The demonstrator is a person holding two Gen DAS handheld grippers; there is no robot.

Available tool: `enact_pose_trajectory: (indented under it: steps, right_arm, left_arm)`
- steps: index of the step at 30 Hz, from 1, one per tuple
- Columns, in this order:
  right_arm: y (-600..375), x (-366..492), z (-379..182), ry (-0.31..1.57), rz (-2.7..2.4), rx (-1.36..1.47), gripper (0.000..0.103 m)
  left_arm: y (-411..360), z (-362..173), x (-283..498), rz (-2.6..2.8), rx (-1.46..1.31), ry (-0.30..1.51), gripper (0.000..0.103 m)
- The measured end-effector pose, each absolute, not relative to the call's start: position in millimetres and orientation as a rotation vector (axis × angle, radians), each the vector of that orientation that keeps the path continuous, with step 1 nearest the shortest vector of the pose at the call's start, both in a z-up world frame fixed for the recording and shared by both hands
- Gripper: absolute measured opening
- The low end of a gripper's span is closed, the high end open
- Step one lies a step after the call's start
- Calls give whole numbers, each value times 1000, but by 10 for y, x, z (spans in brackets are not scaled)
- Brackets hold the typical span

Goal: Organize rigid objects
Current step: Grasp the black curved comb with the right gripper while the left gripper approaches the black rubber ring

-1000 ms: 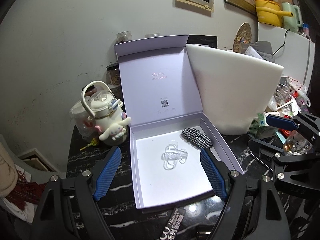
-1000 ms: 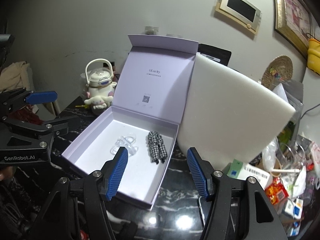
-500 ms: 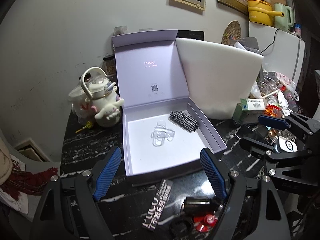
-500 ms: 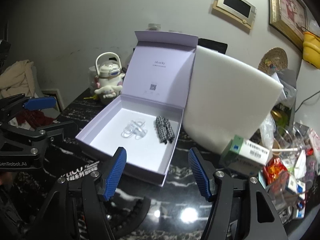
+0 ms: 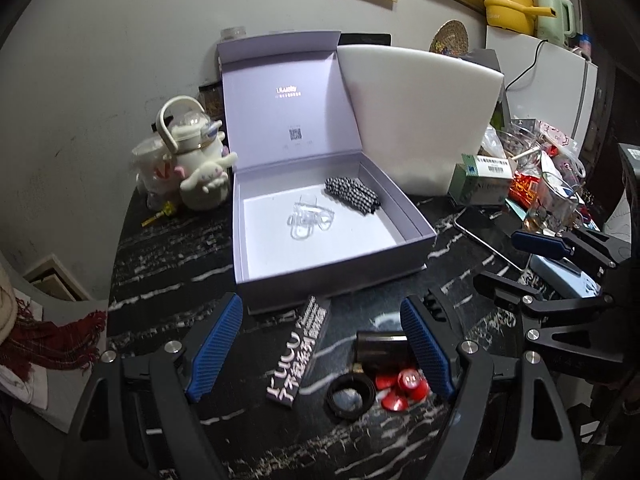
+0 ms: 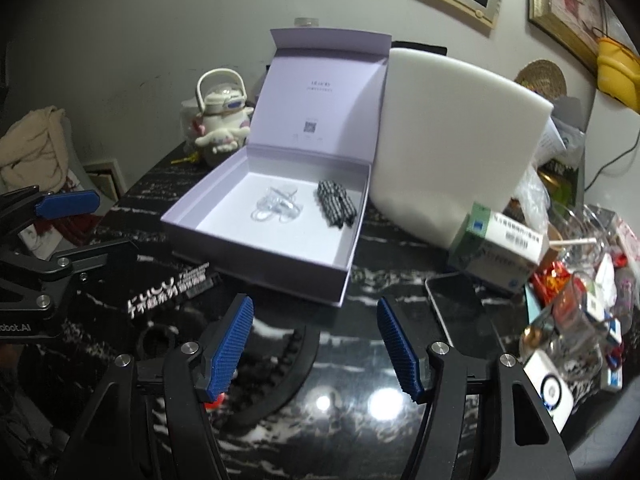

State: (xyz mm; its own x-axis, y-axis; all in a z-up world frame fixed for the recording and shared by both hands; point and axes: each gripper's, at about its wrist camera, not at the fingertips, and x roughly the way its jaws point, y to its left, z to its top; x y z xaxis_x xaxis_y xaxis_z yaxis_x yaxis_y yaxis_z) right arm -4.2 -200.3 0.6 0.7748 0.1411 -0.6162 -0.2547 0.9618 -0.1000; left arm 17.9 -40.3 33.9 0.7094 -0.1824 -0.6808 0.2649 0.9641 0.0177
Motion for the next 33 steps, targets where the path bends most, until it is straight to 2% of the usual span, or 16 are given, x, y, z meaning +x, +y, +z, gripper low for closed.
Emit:
enact_pose_trajectory:
  steps: [4,8,13,33]
  right_arm:
    - [-2005,-172,-51,653,216,-170,65]
    - [-2012,-283,-103,657,221,-154,71]
    - [-2004,-362,-211,663,225,-140,73]
    - [-1937,-229,-758,800,265,-96,86]
  left_arm:
    - [-399,283,103,-256,123,756,82]
    - [-390,208,25,-264,122,765,82]
    - [-393,55,-6,-266,123,781,82]
    - [-295,-468,-16,-294,66,879,82]
